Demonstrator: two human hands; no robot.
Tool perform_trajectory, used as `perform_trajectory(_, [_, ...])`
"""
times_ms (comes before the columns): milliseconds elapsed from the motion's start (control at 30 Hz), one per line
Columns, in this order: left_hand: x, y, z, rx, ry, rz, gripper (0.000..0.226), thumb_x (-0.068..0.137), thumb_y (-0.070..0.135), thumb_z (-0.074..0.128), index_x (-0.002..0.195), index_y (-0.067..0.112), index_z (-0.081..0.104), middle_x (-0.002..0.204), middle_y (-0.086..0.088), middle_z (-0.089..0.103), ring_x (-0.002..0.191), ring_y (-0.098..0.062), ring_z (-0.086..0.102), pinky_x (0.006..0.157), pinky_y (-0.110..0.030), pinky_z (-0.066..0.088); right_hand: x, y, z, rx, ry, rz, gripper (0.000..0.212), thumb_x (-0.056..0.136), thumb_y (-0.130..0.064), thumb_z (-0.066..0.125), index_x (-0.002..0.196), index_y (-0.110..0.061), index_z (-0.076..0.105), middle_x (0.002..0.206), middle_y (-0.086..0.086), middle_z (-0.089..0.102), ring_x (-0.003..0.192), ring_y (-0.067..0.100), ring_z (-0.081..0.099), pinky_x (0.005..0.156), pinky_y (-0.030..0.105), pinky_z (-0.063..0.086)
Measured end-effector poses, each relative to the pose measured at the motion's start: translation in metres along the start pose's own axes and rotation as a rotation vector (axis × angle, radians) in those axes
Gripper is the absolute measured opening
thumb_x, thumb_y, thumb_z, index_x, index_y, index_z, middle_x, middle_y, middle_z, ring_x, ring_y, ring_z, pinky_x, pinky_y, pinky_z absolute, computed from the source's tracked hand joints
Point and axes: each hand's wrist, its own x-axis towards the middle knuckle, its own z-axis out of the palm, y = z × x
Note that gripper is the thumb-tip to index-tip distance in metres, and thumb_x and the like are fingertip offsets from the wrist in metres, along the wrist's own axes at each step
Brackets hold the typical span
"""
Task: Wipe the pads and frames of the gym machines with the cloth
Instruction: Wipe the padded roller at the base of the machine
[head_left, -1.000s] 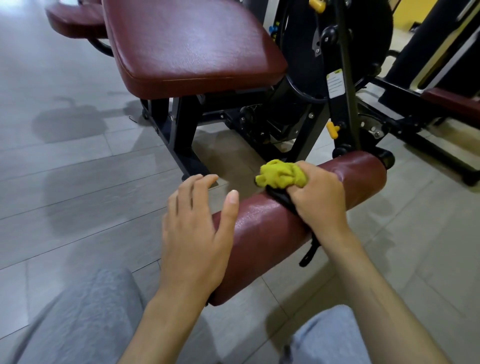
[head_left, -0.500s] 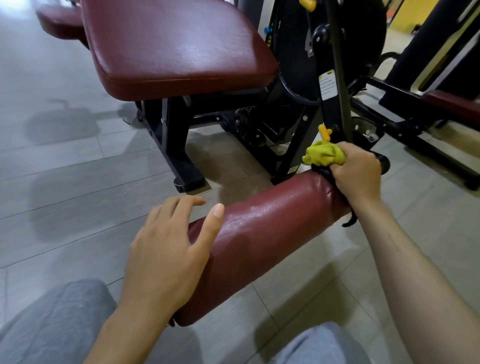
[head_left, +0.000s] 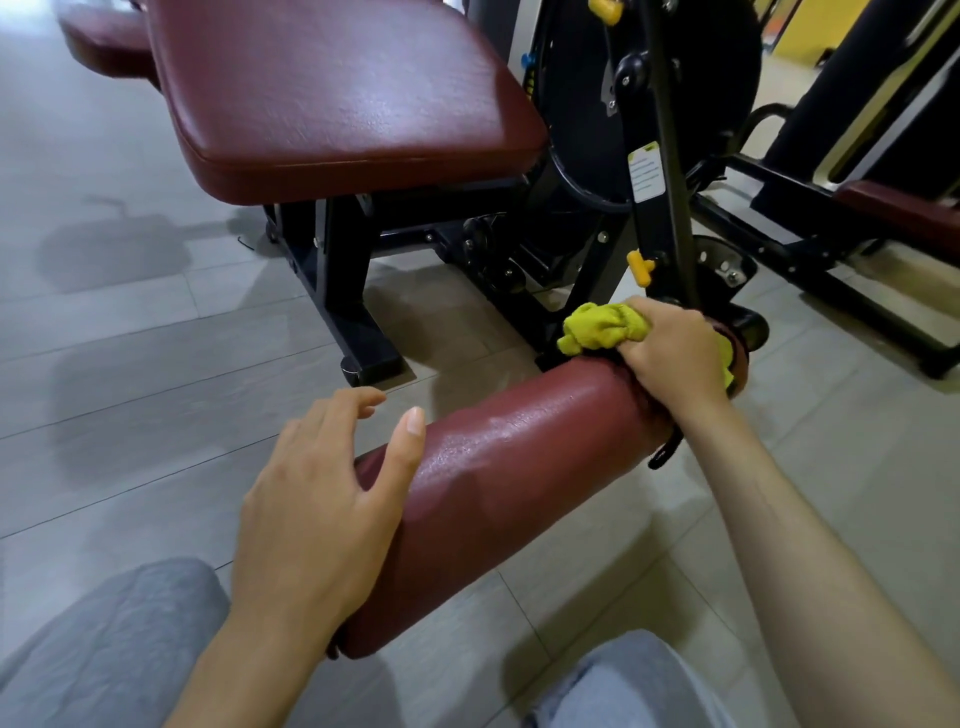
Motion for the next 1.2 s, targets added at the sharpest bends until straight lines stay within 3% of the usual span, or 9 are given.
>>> perform_trajectory(67, [0.001,-0.001,-0.001,-0.032,0.002,-0.001,0.067,0.088,0.082,0.018,0.126,0.04,0.055,0.123,0.022,0.058,0.115,-0.001,0.051,0.086,-0.033,0.038,0.019,0.021,-0.006,-0.088,0.012,0.086,0.013,0.082,-0.022,0.063,0.093,-0.018,0.069,0.08,0.01,0.07,0.082,0.042,0.065,0.067,0.042,0.05])
perform_trajectory(200, [0.002,-0.002,-0.001,-0.112,0.024,-0.011,0.061,0.091,0.078,0.019,0.125,0.041,0.054,0.118,0.023,0.058,0.112,-0.003,0.054,0.089,-0.039,0.048,0.039,0.043,-0.013,-0.099,0.047,0.298,0.012,0.083,-0.015,0.058,0.091,-0.014,0.067,0.092,0.017,0.068,0.09,0.045,0.063,0.069,0.037,0.04])
perform_trajectory(300, [0.001,-0.003,-0.001,-0.154,0.051,-0.022,0.06,0.092,0.078,0.019,0.125,0.041,0.054,0.116,0.021,0.059,0.109,-0.004,0.056,0.09,-0.042,0.052,0.028,0.031,-0.008,-0.082,0.036,0.329,0.007,0.085,-0.02,0.058,0.089,-0.016,0.061,0.084,0.012,0.066,0.084,0.039,0.06,0.072,0.036,0.037])
perform_trajectory(433, [0.001,-0.003,-0.001,-0.196,0.084,-0.024,0.054,0.095,0.074,0.023,0.123,0.04,0.054,0.113,0.022,0.058,0.107,-0.004,0.056,0.09,-0.043,0.052,0.0,0.004,-0.01,-0.024,0.044,0.267,0.01,0.087,-0.021,0.062,0.082,-0.015,0.056,0.07,0.002,0.056,0.073,0.03,0.048,0.064,0.034,0.031])
perform_trajectory(533, [0.0,-0.005,0.0,-0.223,0.115,-0.017,0.049,0.097,0.07,0.026,0.122,0.038,0.054,0.113,0.022,0.057,0.107,-0.003,0.055,0.088,-0.037,0.048,-0.019,-0.021,-0.011,0.069,0.023,0.214,0.013,0.086,-0.024,0.061,0.078,-0.016,0.055,0.062,-0.003,0.052,0.069,0.027,0.051,0.055,0.034,0.031])
perform_trajectory(633, [-0.001,-0.006,0.0,-0.229,0.158,0.0,0.039,0.1,0.063,0.032,0.12,0.037,0.053,0.114,0.024,0.055,0.109,-0.003,0.054,0.091,-0.035,0.046,-0.037,-0.049,-0.01,0.191,0.004,0.195,0.02,0.076,-0.035,0.052,0.084,-0.019,0.061,0.07,0.001,0.063,0.073,0.029,0.061,0.067,0.046,0.049])
perform_trajectory(867, [-0.007,-0.005,-0.002,-0.3,0.211,0.039,0.027,0.103,0.053,0.036,0.117,0.037,0.053,0.114,0.025,0.052,0.113,-0.002,0.049,0.098,-0.038,0.046,-0.06,-0.098,-0.024,0.084,-0.007,0.174,0.01,0.085,-0.031,0.065,0.085,-0.023,0.06,0.07,-0.004,0.062,0.067,0.016,0.049,0.062,0.034,0.027])
perform_trajectory(1067, [-0.005,-0.006,-0.006,-0.312,0.201,0.11,0.031,0.104,0.048,0.038,0.12,0.03,0.058,0.117,0.02,0.057,0.115,-0.003,0.049,0.097,-0.034,0.045,-0.106,-0.184,-0.016,0.1,-0.047,-0.022,0.024,0.075,-0.042,0.064,0.093,-0.027,0.062,0.076,-0.001,0.065,0.073,0.027,0.061,0.06,0.04,0.046])
perform_trajectory(1200, [-0.01,-0.013,-0.015,-0.597,0.291,0.138,0.022,0.106,0.027,0.043,0.112,0.022,0.063,0.109,0.009,0.066,0.108,-0.02,0.061,0.091,-0.031,0.047,-0.14,-0.231,-0.015,0.273,-0.038,-0.084,0.019,0.077,-0.035,0.062,0.094,-0.03,0.065,0.087,-0.007,0.068,0.08,0.018,0.062,0.061,0.038,0.045])
